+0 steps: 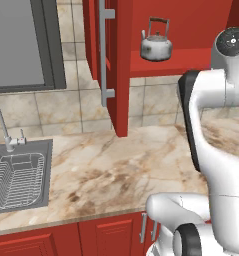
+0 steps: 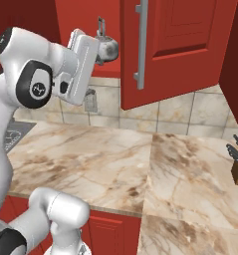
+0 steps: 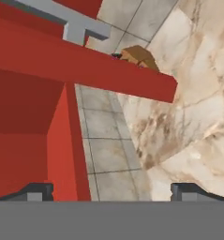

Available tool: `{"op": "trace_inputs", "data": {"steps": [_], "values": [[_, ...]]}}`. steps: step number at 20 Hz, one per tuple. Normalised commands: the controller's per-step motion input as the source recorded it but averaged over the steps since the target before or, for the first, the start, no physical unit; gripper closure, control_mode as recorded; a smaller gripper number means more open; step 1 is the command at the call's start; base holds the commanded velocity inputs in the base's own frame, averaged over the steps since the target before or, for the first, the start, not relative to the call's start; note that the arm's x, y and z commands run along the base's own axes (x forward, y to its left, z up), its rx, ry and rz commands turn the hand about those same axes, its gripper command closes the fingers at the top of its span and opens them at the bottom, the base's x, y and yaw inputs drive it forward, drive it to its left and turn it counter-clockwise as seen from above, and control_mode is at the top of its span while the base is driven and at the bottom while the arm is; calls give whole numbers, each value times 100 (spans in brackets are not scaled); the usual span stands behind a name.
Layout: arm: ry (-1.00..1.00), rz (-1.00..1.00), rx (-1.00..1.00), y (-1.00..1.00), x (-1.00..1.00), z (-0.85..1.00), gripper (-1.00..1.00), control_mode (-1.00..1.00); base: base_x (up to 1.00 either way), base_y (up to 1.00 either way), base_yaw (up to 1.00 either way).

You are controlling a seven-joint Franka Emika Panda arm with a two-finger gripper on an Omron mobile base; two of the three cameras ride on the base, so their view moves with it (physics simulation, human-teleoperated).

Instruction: Open the cabinet, pick the kettle from the cabinet, and place it in the sink.

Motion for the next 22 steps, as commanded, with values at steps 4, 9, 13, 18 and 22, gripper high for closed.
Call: {"op": "trace_inputs", "data": {"steps": [4, 9, 13, 18, 22], "values": [[-25, -19, -4, -8, 27, -12, -100, -100, 0, 0, 0], [-13, -21, -3, -23, 18, -1, -100, -100, 0, 0, 0], [-1, -23, -1, -29, 11, 7, -100, -100, 0, 0, 0], [0, -21, 0, -28, 6, 11, -100, -100, 0, 0, 0], [1, -19, 0, -25, -3, 11, -100, -100, 0, 0, 0]]}}
